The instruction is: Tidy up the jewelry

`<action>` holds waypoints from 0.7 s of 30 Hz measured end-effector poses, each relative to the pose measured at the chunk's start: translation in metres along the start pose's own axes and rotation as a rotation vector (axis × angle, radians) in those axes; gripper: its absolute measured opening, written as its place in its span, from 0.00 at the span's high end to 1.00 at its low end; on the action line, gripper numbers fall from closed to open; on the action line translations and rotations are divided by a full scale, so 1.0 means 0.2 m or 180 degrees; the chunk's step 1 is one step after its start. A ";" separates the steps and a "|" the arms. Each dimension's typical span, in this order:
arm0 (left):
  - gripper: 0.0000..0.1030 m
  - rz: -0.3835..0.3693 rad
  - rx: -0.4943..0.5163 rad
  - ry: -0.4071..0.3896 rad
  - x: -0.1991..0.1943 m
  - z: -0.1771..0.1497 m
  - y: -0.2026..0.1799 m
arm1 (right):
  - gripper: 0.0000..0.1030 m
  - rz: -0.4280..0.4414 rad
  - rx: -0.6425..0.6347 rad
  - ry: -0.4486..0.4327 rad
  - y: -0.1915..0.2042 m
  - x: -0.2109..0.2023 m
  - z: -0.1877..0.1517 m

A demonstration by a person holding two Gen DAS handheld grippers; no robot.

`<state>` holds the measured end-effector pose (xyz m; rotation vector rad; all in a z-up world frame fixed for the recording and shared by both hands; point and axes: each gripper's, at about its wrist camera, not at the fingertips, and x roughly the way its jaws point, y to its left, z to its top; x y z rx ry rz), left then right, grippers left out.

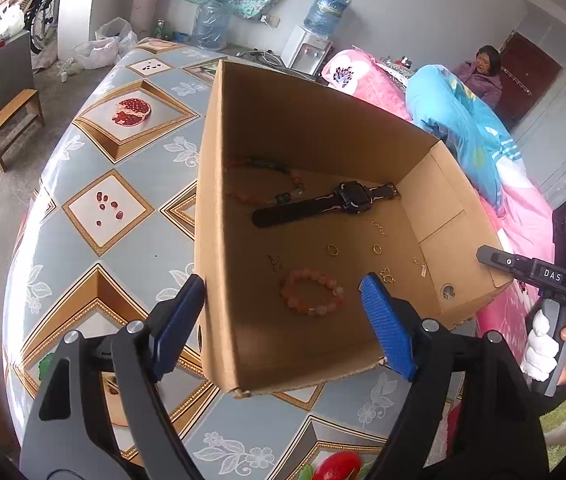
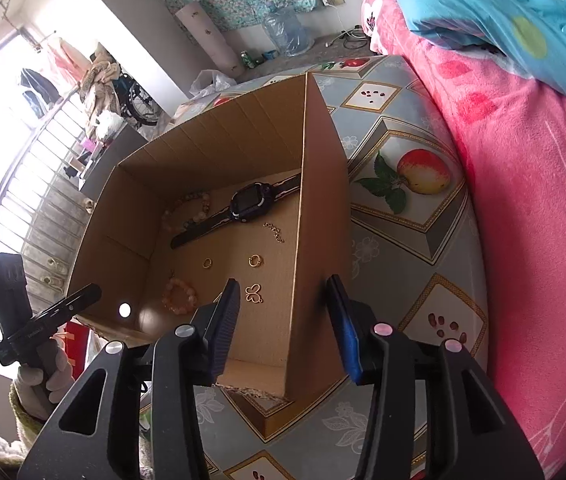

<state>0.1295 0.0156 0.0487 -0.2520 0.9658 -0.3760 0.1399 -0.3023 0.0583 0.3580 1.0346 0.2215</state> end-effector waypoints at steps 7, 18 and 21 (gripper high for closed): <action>0.24 0.0184 0.0032 -0.0093 -0.06 -0.06 -0.02 | 0.56 -0.0026 0.0052 0.0043 0.04 -0.02 -0.06; 0.24 0.0160 -0.0002 -0.0152 -0.24 -0.28 0.00 | 0.56 -0.0052 0.0041 -0.0004 0.11 -0.09 -0.27; 0.24 0.0183 -0.0010 -0.0179 -0.27 -0.33 -0.01 | 0.56 -0.0066 0.0012 -0.0031 0.12 -0.11 -0.32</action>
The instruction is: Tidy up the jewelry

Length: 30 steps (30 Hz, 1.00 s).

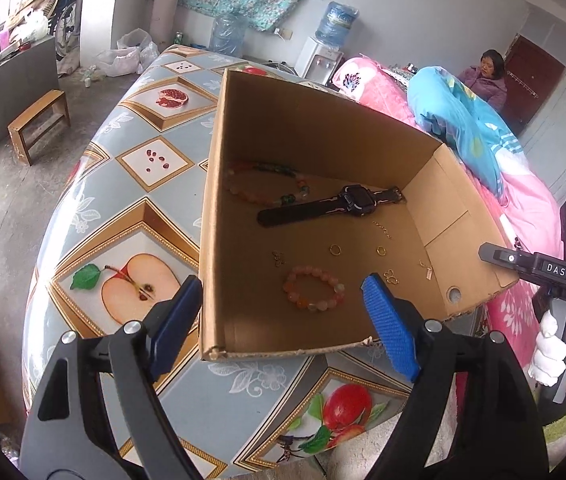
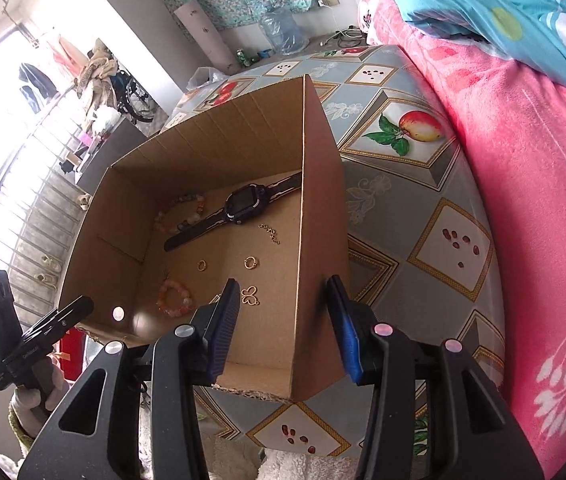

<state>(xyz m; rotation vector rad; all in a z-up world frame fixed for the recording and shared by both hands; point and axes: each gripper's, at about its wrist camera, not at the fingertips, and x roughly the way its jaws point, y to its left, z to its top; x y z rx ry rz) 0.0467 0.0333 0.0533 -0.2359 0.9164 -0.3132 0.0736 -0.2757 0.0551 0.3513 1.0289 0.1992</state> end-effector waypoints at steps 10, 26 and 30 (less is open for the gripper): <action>0.24 0.0027 0.0110 -0.0076 -0.05 -0.11 -0.04 | 0.56 0.0134 0.0098 -0.0157 -0.05 -0.05 -0.09; 0.11 0.0849 0.0236 -0.0709 -0.47 -0.32 -0.16 | 0.22 -0.0347 -0.0706 -0.0957 0.18 -0.47 -0.44; 0.10 0.0962 0.0100 -0.0546 -0.44 -0.36 -0.16 | 0.21 -0.0292 -0.0825 -0.0733 0.24 -0.39 -0.54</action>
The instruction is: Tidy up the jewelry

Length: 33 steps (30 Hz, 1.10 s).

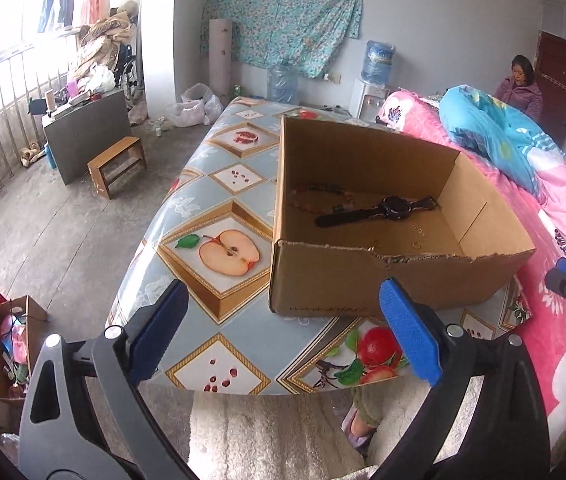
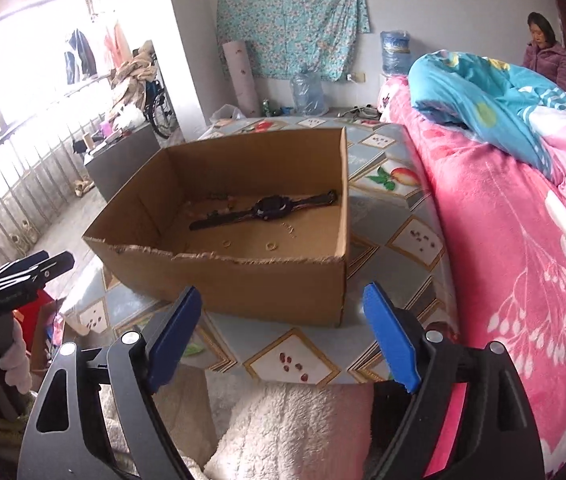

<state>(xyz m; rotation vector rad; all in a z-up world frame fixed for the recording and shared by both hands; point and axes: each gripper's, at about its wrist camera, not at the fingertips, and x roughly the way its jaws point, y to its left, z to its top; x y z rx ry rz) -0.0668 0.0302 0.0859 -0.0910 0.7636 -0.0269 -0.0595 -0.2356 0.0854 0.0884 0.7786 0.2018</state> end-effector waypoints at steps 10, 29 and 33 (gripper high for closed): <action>0.10 0.0187 0.0011 0.0069 0.02 -0.03 -0.08 | 0.21 0.0167 -0.0088 0.0328 0.17 0.20 -0.03; 0.10 0.0182 0.0142 0.0373 0.18 -0.01 -0.30 | 0.21 0.0116 0.0001 0.0472 0.15 0.29 0.04; 0.10 0.0200 0.0183 0.0425 0.22 -0.01 -0.32 | 0.21 0.0128 0.0006 0.0502 0.15 0.30 0.03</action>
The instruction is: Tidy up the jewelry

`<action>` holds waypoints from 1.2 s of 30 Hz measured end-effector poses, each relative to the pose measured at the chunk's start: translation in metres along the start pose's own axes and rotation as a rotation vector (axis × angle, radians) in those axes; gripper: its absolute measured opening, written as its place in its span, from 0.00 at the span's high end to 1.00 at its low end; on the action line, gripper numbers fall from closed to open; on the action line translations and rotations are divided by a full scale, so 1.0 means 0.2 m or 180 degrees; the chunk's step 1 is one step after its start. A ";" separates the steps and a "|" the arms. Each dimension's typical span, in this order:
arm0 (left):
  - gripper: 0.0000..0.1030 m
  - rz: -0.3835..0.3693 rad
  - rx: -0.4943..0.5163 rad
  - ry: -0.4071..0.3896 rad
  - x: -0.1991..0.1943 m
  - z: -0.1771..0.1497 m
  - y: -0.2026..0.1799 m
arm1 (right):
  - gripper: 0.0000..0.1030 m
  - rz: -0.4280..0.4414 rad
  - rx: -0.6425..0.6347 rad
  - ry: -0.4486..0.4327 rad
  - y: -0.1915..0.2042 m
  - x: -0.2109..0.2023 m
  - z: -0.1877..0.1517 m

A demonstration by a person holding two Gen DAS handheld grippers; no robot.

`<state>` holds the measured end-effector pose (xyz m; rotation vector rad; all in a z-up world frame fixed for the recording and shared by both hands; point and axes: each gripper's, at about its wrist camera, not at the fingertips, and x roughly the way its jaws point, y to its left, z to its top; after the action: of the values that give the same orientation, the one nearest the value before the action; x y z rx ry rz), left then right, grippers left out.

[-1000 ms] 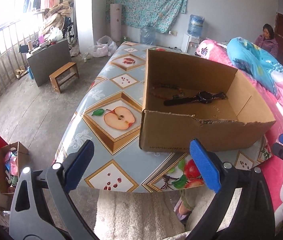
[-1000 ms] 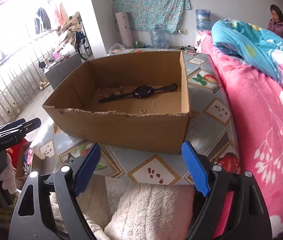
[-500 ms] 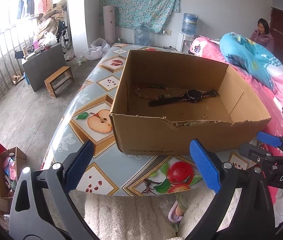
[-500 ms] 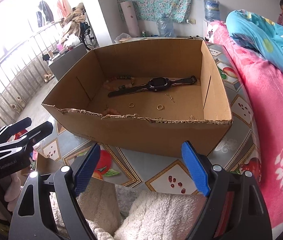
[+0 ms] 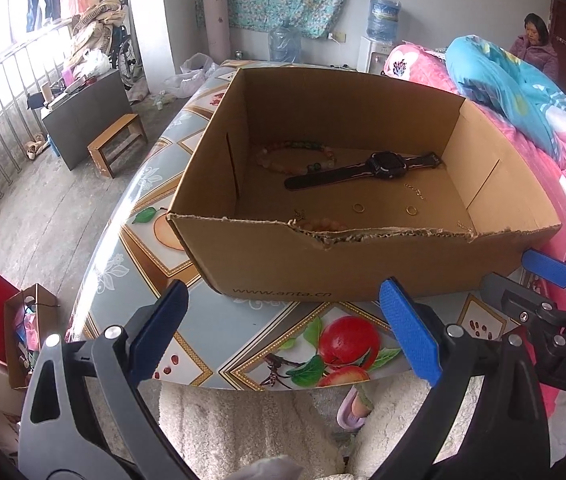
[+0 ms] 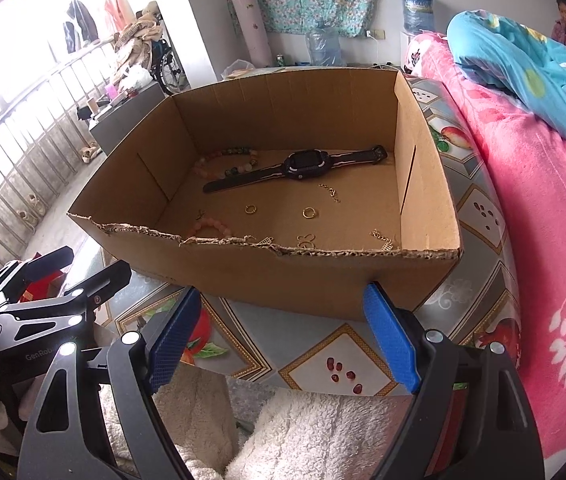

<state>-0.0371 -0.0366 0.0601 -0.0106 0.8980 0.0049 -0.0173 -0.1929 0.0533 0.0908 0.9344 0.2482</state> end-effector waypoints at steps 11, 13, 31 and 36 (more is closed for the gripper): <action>0.10 -0.0066 -0.0039 0.0099 0.05 0.02 0.01 | 0.21 0.0019 0.0058 0.0058 -0.01 0.03 -0.01; 0.10 -0.0064 -0.0044 0.0104 0.05 0.01 0.01 | 0.21 0.0019 0.0061 0.0070 -0.01 0.03 -0.02; 0.10 -0.0066 -0.0020 0.0132 0.06 0.00 0.01 | 0.21 -0.0017 0.0004 0.0089 0.03 0.03 -0.01; 0.10 -0.0078 -0.0030 0.0130 0.06 -0.01 0.02 | 0.21 -0.0023 -0.0006 0.0100 0.04 0.04 -0.01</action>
<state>-0.0307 -0.0322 0.0496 -0.0304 0.9385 -0.0140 -0.0153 -0.1823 0.0483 0.0817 0.9656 0.2444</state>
